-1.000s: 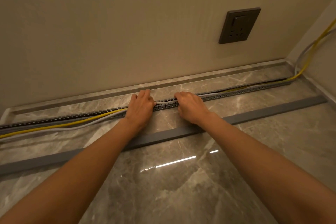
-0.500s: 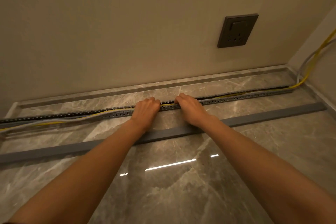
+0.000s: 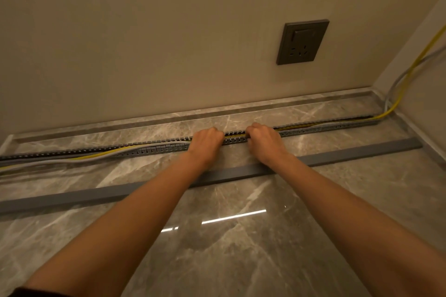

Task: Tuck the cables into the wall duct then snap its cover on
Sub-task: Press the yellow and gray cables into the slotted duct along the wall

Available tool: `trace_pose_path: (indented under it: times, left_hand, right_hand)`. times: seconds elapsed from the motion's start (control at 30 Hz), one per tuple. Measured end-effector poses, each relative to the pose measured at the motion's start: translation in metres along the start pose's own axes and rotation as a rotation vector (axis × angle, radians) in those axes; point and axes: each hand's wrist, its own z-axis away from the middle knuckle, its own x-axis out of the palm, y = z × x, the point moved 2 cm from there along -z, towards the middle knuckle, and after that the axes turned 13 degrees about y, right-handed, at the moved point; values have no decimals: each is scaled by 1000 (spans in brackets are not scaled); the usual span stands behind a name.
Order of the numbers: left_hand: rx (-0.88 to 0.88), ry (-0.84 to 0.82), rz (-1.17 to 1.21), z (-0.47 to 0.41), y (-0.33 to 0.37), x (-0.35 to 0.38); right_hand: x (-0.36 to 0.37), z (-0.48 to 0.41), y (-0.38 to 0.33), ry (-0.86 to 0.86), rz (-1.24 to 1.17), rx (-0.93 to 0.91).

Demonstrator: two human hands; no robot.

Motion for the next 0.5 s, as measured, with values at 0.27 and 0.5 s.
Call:
trace_pose_path:
  times: [0.27, 0.5]
  left_hand:
    - [-115, -21, 161, -8, -6, 8]
    - [-280, 173, 245, 27, -45, 0]
  right_hand:
    - [-15, -15, -8, -150, 61, -58]
    - [-9, -12, -38, 40, -37, -149]
